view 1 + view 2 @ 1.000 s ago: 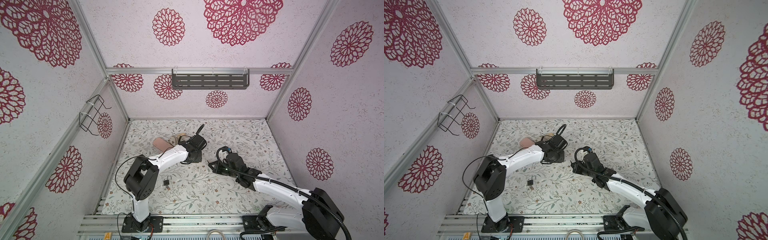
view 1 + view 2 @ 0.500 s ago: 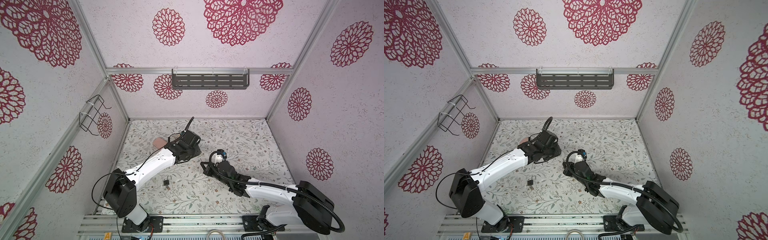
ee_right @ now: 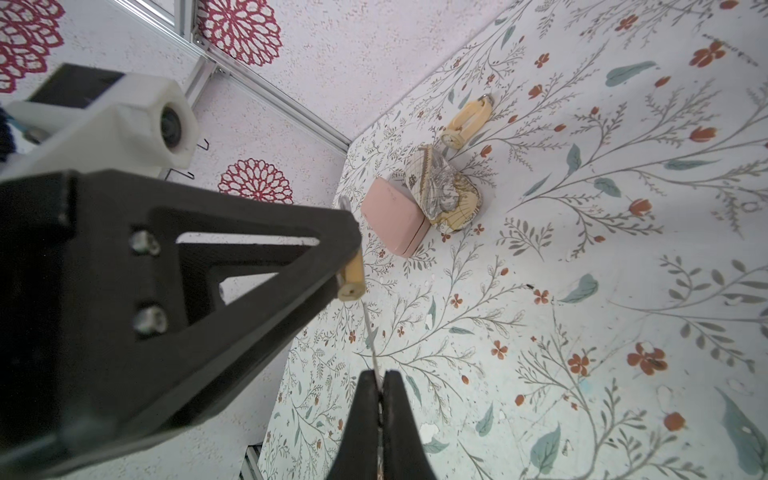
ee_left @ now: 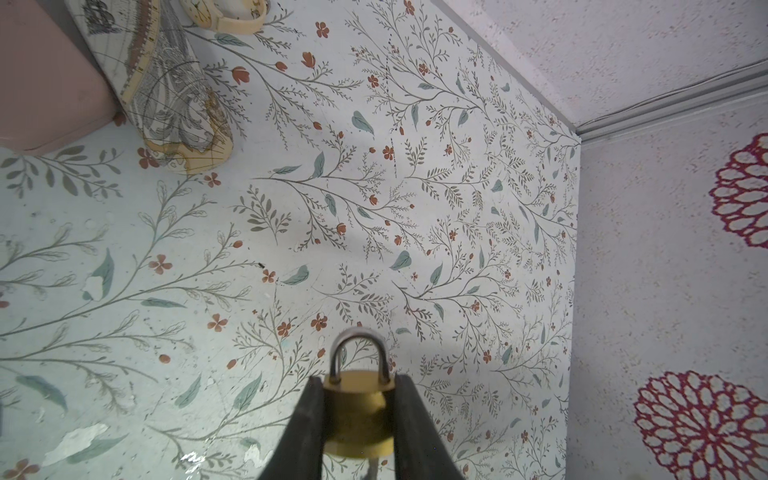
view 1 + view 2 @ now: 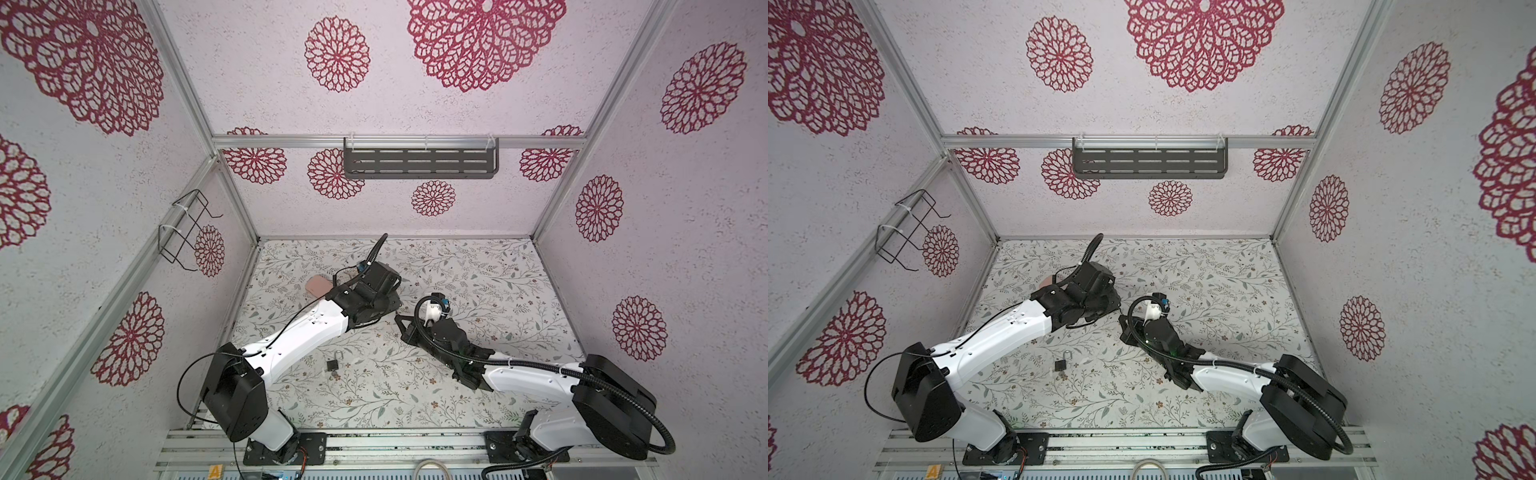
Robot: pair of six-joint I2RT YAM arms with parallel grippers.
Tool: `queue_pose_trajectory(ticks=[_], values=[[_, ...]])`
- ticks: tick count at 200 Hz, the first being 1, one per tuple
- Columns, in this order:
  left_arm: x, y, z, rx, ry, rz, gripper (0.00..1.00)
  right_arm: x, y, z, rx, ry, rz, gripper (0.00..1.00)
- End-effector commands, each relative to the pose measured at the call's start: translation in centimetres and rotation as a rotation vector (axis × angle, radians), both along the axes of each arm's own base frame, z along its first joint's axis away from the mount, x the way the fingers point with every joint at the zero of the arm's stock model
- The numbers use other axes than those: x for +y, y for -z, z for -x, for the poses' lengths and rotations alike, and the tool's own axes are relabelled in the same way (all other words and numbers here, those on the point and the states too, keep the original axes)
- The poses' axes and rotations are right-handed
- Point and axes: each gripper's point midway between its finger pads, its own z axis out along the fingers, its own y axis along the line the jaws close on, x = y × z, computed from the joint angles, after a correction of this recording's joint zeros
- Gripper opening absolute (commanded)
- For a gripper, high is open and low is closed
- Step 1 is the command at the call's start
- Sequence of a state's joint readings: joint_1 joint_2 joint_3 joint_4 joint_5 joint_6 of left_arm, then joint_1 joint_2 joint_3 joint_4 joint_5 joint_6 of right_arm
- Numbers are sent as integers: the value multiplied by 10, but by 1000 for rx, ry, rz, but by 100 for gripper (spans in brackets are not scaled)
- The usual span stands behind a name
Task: Unlock with the key
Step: 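Insert the silver key into the gold padlock's keyhole with the right gripper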
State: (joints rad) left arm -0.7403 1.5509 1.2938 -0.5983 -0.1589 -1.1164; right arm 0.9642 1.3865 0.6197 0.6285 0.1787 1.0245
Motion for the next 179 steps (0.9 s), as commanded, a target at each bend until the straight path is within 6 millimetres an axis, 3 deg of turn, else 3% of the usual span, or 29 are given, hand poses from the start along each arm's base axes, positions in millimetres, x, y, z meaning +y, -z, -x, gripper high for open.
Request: queue_pose_trajectory(ticks=[1,55,94,125,179], values=[[2,-8,0,-24,-21,1,0,12,-25,-2,-41,-21,-69,0],[1,-9,0,-28,-19,2,0,15,-21,-2,-32,-31,-63,0],[-1,-6,1,-26,-12,-7,0,13,-30,-4,-59,-20,-63,0],[-3,-6,2,-25,2,-7,0,4,-22,-9,-40,12,-43,0],[-4,-6,3,-28,11,-8,0,-3,-27,-13,-54,35,-41,0]])
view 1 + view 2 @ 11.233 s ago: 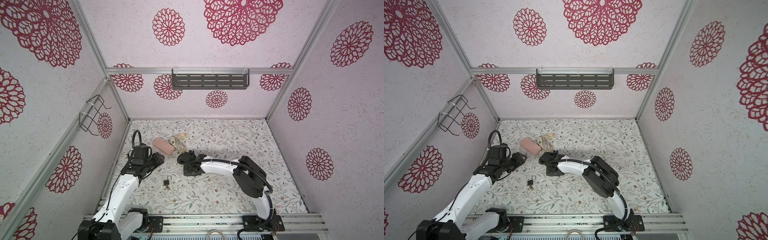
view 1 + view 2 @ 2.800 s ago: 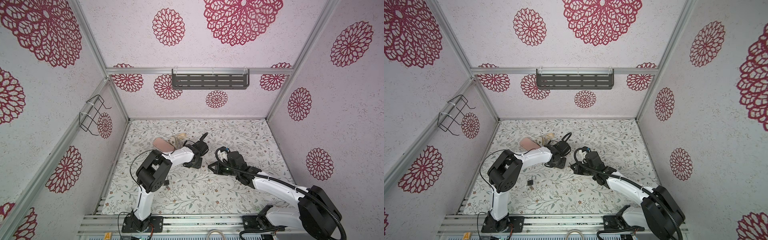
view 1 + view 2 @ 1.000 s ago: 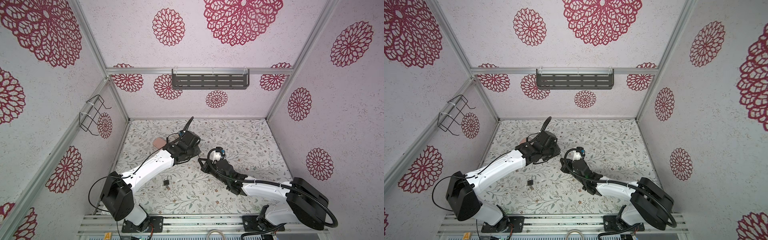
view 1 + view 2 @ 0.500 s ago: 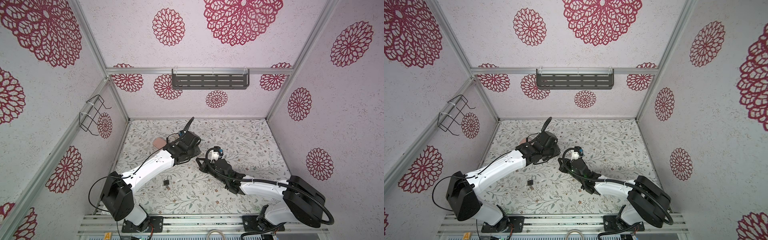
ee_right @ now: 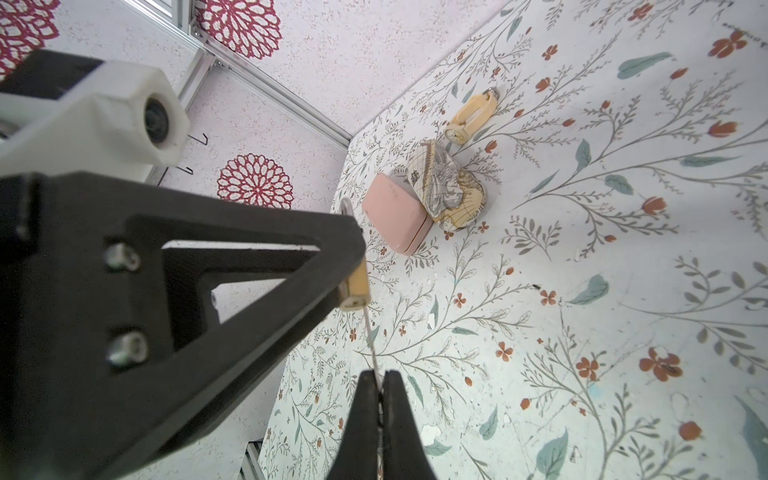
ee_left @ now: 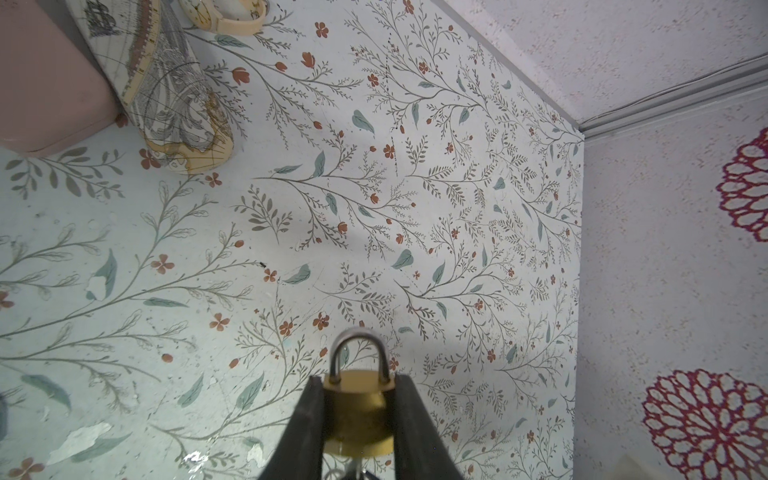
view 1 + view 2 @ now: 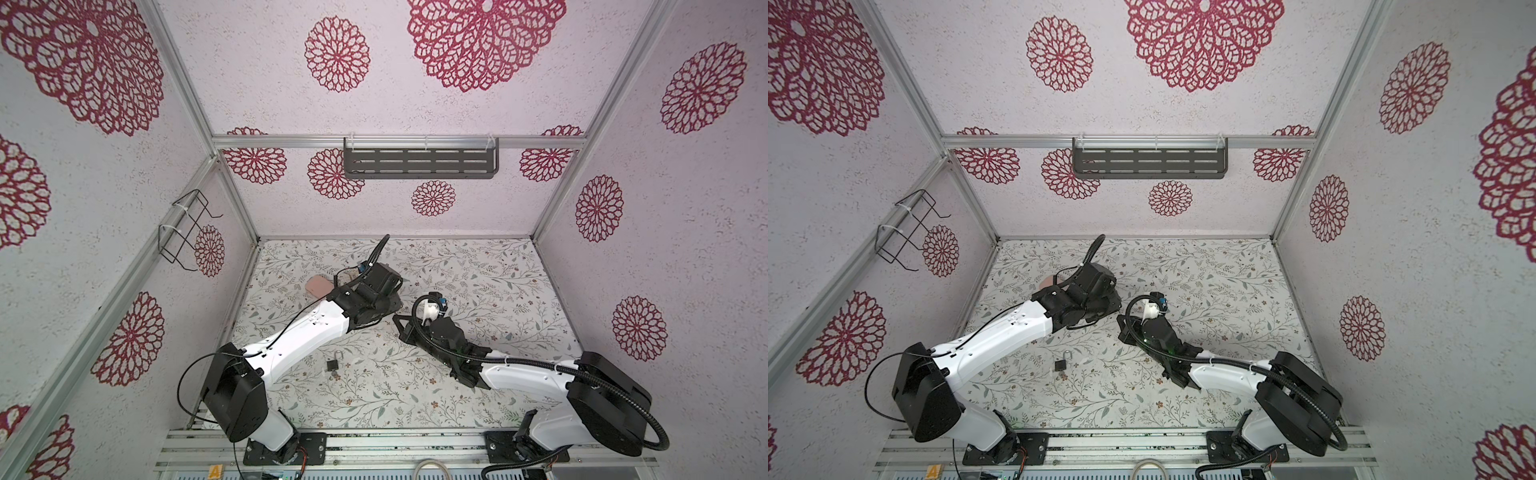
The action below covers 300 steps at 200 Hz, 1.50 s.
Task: Unlock with the key
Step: 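Insert the silver key into the gold padlock's keyhole with the right gripper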
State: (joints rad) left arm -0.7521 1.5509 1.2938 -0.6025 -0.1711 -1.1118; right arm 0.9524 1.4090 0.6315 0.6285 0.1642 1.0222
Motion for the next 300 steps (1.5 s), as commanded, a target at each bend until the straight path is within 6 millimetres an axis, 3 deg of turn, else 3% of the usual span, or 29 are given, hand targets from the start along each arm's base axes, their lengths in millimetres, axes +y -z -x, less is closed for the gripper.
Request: queue_pose_trajectory(ticks=[1,33,67,127,195,262,300], values=[[-3,-7,1,-24,3,4,0,-5,-31,-8,-62,37,-51,0],[1,-2,-1,-29,-1,-32,0,-2,-47,-7,-99,23,-80,0],[0,-3,-3,-29,3,-43,0,9,-51,-5,-93,-25,-115,0],[-8,-10,-2,-36,13,16,0,9,-36,-12,-54,-4,-133,0],[5,-20,-5,-80,-12,-31,0,-3,-23,-5,-41,-12,-74,0],[6,-24,-4,-89,-20,-18,0,10,-28,-6,-54,-50,-82,0],[7,-24,-4,-93,-25,-6,0,8,-21,-6,-39,-43,-73,0]])
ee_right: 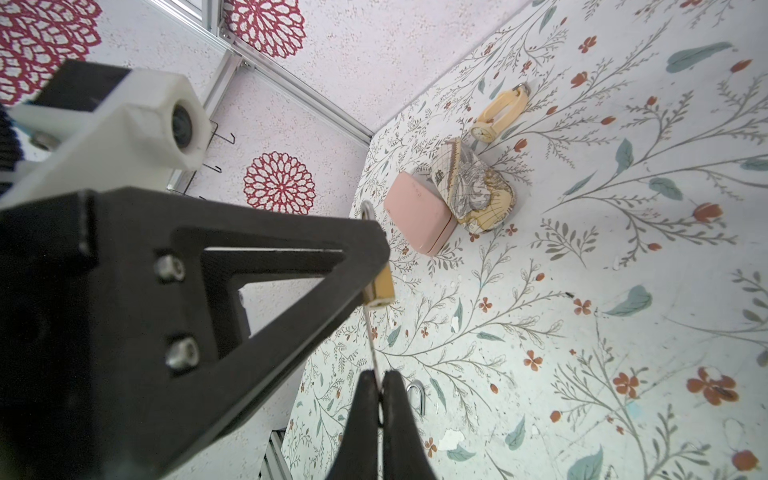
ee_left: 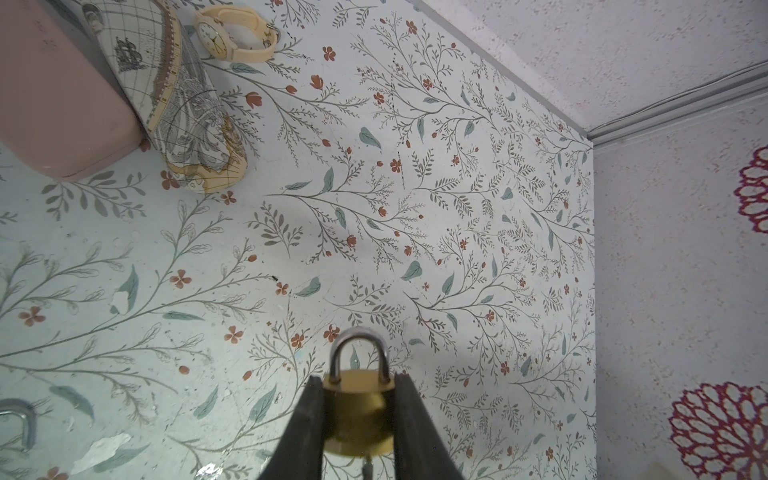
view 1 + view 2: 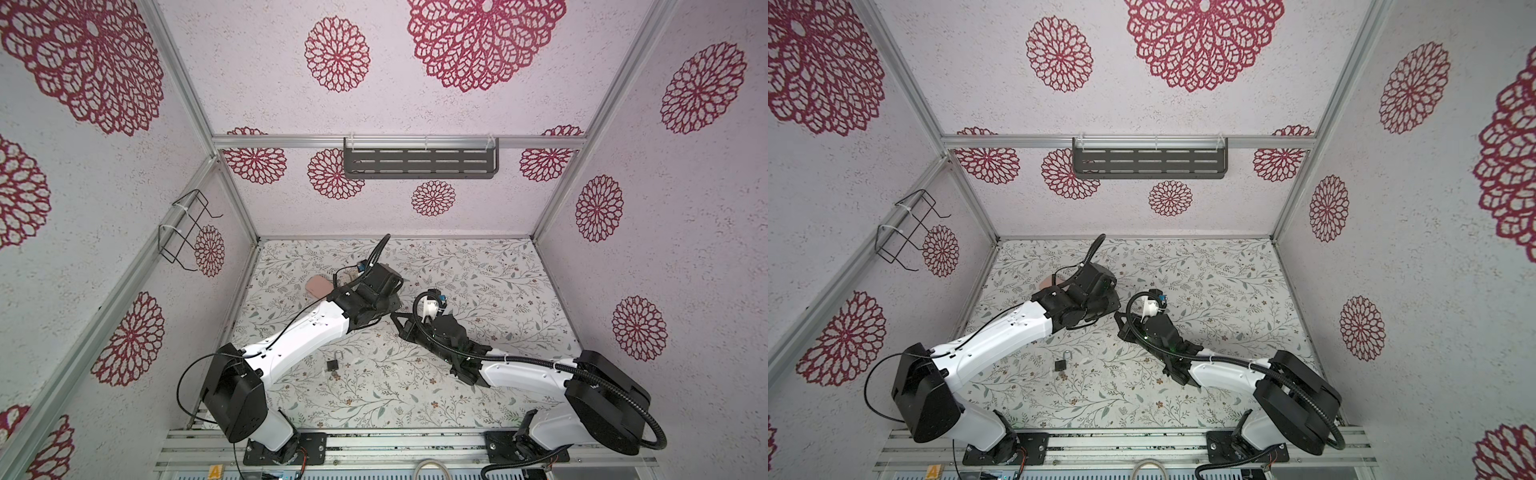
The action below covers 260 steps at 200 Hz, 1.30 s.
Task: Unlock with the key
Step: 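Insert the silver key into the gold padlock's keyhole with the right gripper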
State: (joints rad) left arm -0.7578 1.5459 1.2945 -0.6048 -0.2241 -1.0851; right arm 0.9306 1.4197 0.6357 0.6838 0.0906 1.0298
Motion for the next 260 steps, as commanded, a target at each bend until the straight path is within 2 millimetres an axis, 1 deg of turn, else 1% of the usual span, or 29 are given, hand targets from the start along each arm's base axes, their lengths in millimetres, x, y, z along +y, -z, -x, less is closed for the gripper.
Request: queue_pose_trajectory(ticks=[1,45,60,87,114,137,153,163,194,238,260], values=[[1,-21,0,-55,-14,38,0,2,-12,-5,-30,6,-20,0],[-1,-18,1,-46,-7,46,0,-1,-19,-9,-50,28,-12,0],[-3,-18,2,-44,-2,49,0,-2,-17,-11,-47,34,0,0],[1,-19,2,-50,-12,42,0,-1,-16,-10,-45,28,4,0],[1,-26,0,-71,-18,52,0,3,-15,-7,-51,-6,16,0],[1,-29,-1,-80,-18,56,0,0,-11,-6,-44,1,33,0],[-1,-27,-1,-75,-15,59,0,-3,-14,-8,-51,18,27,0],[-2,-26,-1,-70,-12,61,0,-4,-20,-9,-66,23,20,0],[-1,-18,1,-50,-9,44,0,3,-35,-9,-99,1,8,0],[-1,-15,1,-43,-5,36,0,0,-39,-12,-101,17,-1,0],[-3,-14,2,-40,0,38,0,-3,-34,-14,-85,33,12,0]])
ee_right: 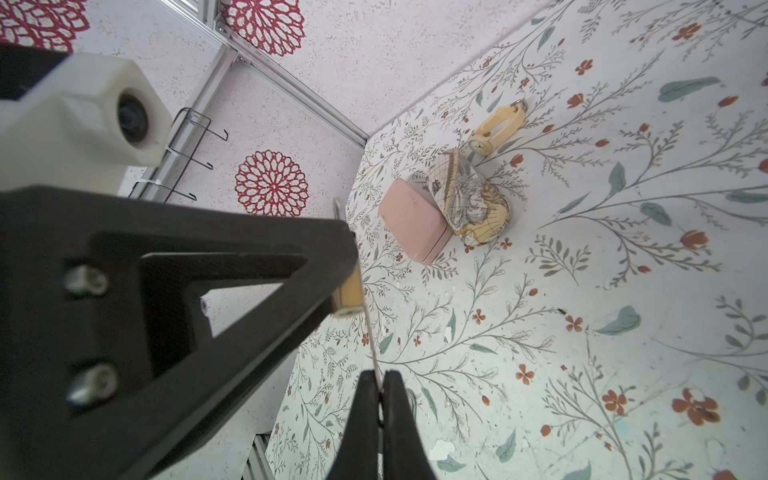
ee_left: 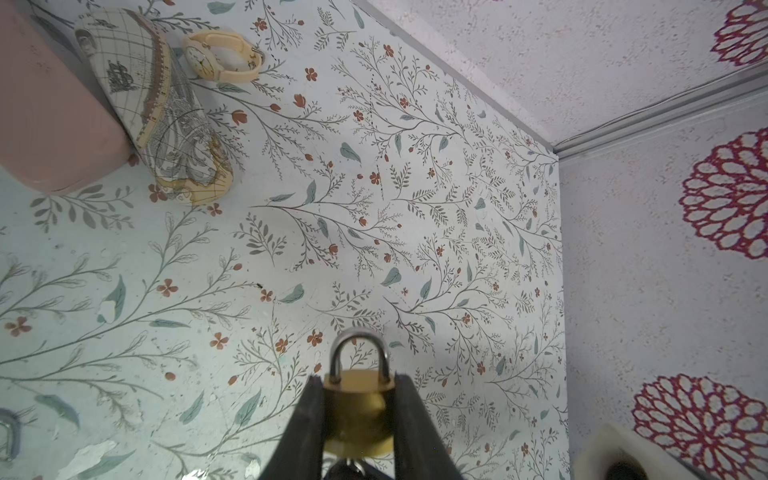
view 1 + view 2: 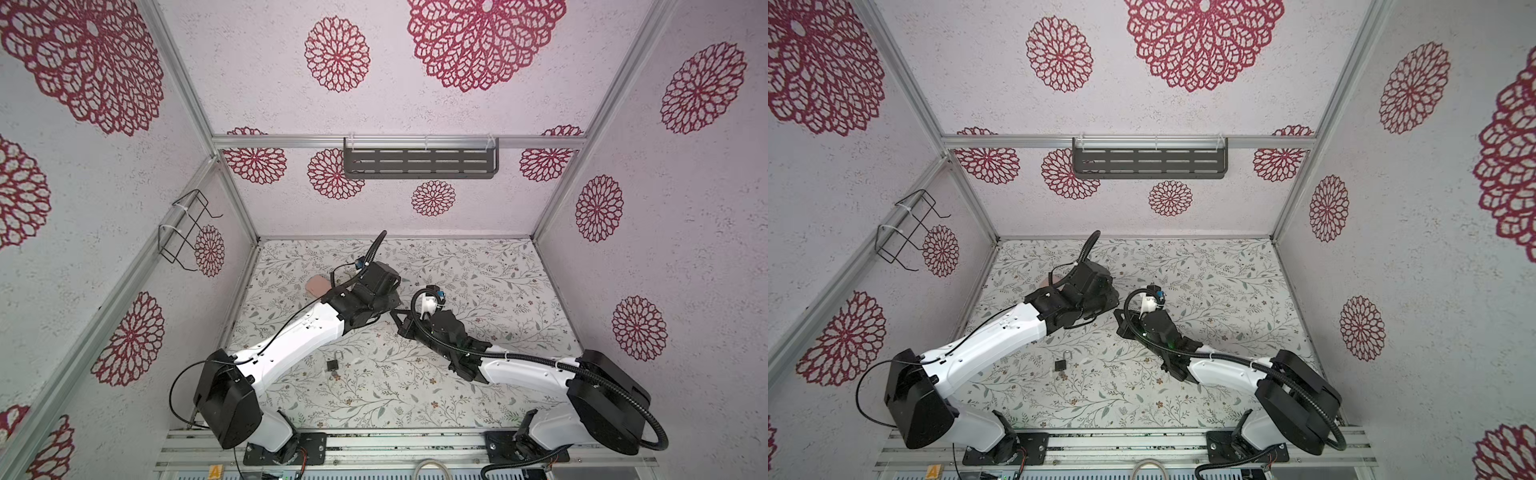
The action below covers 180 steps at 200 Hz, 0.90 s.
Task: Unlock with the key
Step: 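Insert the silver key into the gold padlock's keyhole with the right gripper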
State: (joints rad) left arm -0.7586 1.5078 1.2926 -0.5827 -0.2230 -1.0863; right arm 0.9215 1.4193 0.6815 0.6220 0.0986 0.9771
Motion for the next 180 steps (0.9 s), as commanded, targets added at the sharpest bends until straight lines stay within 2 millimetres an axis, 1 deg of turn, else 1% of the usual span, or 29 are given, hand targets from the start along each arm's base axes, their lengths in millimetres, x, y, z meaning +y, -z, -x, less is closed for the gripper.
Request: queue_pose_trajectory(ticks=[1,22,47,85,98,112,147,180], values=[[-2,4,2,1,0,-4,0,-4,-28,-7,-55,27,-36,0],[3,4,1,-8,-16,-26,0,-7,-34,-5,-74,27,-74,0],[7,-1,-2,-27,-30,-35,0,2,-31,-2,-62,-9,-39,0],[9,-10,-6,-54,-48,-36,0,5,-25,-1,-41,-21,-34,0],[9,-10,-6,-56,-49,-38,0,6,-26,0,-44,-27,-36,0],[9,-9,-6,-51,-48,-41,0,7,-31,-1,-55,-30,-44,0],[6,-7,-6,-48,-44,-30,0,9,-32,-2,-55,-33,-48,0],[5,-3,-5,-36,-37,-31,0,9,-27,-4,-43,-23,-34,0]])
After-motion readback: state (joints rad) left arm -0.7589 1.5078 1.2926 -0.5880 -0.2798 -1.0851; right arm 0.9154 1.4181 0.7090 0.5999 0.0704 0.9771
